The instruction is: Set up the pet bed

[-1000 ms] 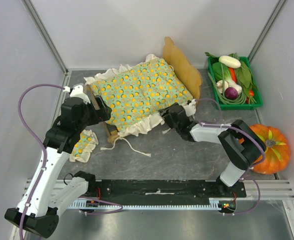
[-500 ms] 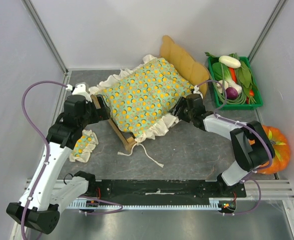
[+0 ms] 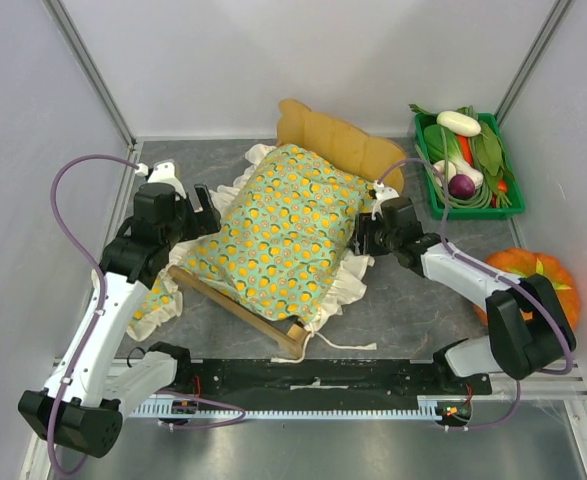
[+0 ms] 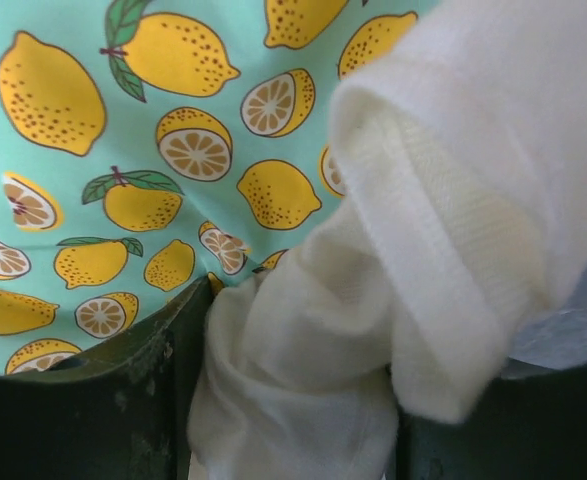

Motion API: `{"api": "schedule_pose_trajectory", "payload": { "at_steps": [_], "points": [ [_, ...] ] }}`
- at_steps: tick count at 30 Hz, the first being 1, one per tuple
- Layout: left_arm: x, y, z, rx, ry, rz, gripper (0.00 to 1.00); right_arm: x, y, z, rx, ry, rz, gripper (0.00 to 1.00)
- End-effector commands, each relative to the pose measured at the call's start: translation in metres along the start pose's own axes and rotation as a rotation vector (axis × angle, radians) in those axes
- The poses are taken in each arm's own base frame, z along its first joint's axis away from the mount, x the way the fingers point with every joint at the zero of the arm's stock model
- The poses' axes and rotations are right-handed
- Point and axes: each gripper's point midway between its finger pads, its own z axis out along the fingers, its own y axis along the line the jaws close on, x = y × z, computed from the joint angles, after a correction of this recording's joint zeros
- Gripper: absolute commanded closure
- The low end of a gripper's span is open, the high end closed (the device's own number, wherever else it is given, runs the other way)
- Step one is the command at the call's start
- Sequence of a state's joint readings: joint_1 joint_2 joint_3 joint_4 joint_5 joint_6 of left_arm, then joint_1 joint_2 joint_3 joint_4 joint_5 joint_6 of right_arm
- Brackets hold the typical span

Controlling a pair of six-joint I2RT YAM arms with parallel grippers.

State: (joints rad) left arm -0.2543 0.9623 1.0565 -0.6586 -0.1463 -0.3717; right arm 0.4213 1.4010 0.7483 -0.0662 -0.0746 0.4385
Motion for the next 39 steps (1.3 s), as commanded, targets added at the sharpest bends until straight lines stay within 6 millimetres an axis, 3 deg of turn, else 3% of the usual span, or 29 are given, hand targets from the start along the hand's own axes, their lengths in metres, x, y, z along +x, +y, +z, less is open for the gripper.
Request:
{"api": "schedule_pose_trajectory", "payload": {
  "at_steps": [1, 6, 12, 17, 22, 24, 26, 30, 34, 39],
  "points": [
    [-0.014, -0.004, 0.001, 0.026, -0.048, 0.036, 0.0, -0.024, -0.046, 0.006, 0.113, -0.001, -0.268, 1.0],
    [-0.002, 0.011, 0.011, -0.028, -0.004, 0.038, 0.0, -0.055, -0.066, 0.017, 0.191, 0.001, -0.397, 1.0],
    [0.027, 0.022, 0.053, -0.019, 0.143, -0.038, 0.0, -0.063, -0.086, 0.025, 0.248, 0.018, -0.557, 1.0],
    [0.056, 0.008, 0.09, 0.109, 0.25, -0.182, 0.0, -0.075, -0.084, 0.023, 0.244, -0.01, -0.566, 1.0],
    [0.072, -0.014, 0.103, 0.257, 0.273, -0.248, 0.0, -0.077, -0.07, 0.02, 0.174, -0.036, -0.549, 1.0],
    [0.084, -0.017, 0.103, 0.288, 0.296, -0.264, 0.01, -0.077, -0.068, 0.021, 0.165, -0.036, -0.544, 1.0],
    [0.083, -0.029, 0.1, 0.367, 0.277, -0.282, 0.01, -0.079, -0.068, 0.022, 0.167, -0.037, -0.538, 1.0],
    [0.106, -0.038, 0.089, 0.445, 0.311, -0.332, 0.07, -0.082, -0.054, 0.029, 0.094, -0.04, -0.52, 1.0],
    [0.117, -0.048, 0.073, 0.524, 0.328, -0.367, 0.21, -0.09, -0.044, 0.032, 0.052, -0.052, -0.507, 1.0],
    [0.133, -0.059, 0.048, 0.603, 0.345, -0.355, 0.3, -0.099, -0.031, 0.039, -0.007, -0.042, -0.493, 0.98]
  ]
}}
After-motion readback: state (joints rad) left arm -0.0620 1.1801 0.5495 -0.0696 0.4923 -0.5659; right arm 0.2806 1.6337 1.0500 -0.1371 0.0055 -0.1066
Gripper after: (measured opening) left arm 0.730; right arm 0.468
